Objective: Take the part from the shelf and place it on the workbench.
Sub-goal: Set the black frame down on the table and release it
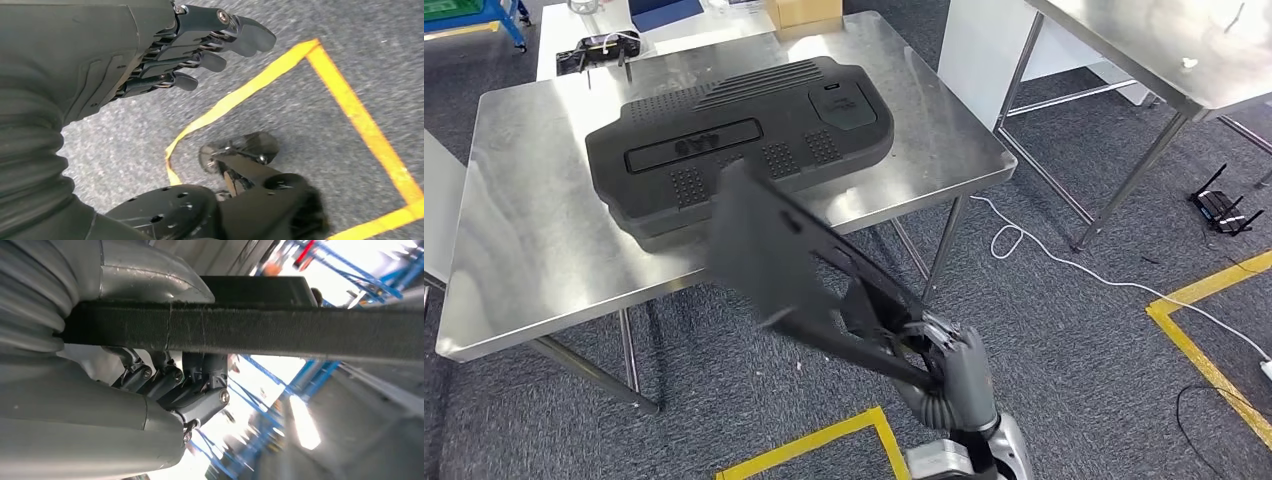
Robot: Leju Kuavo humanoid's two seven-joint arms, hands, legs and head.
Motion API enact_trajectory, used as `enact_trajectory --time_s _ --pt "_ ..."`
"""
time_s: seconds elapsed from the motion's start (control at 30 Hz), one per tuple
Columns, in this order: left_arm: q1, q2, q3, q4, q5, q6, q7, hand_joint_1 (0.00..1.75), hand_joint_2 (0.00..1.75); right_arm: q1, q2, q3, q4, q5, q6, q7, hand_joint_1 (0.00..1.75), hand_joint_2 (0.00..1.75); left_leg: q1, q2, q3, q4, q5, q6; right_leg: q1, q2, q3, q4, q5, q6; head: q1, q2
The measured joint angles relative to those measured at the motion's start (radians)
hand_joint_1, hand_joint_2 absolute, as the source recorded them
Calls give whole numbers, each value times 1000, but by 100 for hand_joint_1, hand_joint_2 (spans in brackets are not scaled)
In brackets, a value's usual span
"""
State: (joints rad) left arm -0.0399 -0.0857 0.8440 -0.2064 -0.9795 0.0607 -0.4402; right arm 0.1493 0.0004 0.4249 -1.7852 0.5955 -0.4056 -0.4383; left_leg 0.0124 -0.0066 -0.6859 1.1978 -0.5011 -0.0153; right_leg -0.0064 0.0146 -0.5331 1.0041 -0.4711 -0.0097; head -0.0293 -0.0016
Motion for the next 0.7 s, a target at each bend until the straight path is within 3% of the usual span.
enact_trajectory --time_s 0.03,0.1,0.2,0.27,0.3,0.37,0.4,0.43,0.47,0.53,0.6,0.7 --pt "-1 0 0 0 -3 -1 -1 0 175 -27 -6 4 4 50 -9 21 175 175 -1 1 19 -59 37 2 0 2 11 0 -7 4 0 0" --pt "-6 0 0 0 -5 -3 -3 0 175 -83 -18 12 10 130 -21 64 175 175 -6 4 48 -139 66 12 4 4 18 2 -19 15 -2 0" --pt "-11 -2 1 0 -6 -4 -5 0 175 -145 -36 24 15 189 -27 103 175 175 -9 3 59 -153 66 34 7 1 12 1 -33 34 -2 0" --pt "-12 -4 2 0 -6 -5 -6 0 175 -171 -46 31 17 206 -28 112 175 175 -5 2 65 -160 65 44 6 -2 -2 34 -51 42 0 0" --pt "-14 -5 2 -1 -6 -5 -6 0 175 -183 -51 35 18 218 -28 118 175 175 -3 2 67 -163 63 49 4 -3 -29 81 -68 43 1 0" --pt "-16 -5 5 -1 -5 -10 -5 0 175 -206 -62 46 21 255 -28 142 175 175 -3 1 71 -163 55 56 1 -4 -115 213 -107 41 3 0" --pt "-17 -5 7 -1 -5 -14 -4 0 175 -220 -68 53 25 290 -28 162 175 175 -3 0 74 -163 51 57 -1 -4 -156 265 -114 44 3 0" --pt "-18 -5 9 -1 -5 -16 -2 0 175 -236 -74 61 30 334 -29 184 175 175 -3 -1 80 -163 45 57 -3 -4 -182 283 -103 51 3 0" --pt "-19 -6 12 -1 -4 -19 1 0 175 -254 -80 70 35 379 -29 206 175 175 -3 -2 89 -163 38 56 -4 -4 -188 262 -75 62 3 0" --pt "-21 -7 16 -1 -4 -21 4 0 175 -287 -89 86 47 440 -30 233 175 175 -3 -4 108 -163 23 51 -7 -9 -154 133 10 81 5 0" --pt "-26 -8 18 -1 -4 -22 6 0 175 -310 -94 99 56 455 -31 242 175 175 -7 -8 119 -163 10 41 -3 -14 -117 32 61 77 5 0" --pt "-34 -8 22 -1 -5 -22 8 0 175 -328 -100 116 68 465 -32 251 175 175 -8 -9 124 -166 0 30 1 -14 -104 11 65 52 3 0"
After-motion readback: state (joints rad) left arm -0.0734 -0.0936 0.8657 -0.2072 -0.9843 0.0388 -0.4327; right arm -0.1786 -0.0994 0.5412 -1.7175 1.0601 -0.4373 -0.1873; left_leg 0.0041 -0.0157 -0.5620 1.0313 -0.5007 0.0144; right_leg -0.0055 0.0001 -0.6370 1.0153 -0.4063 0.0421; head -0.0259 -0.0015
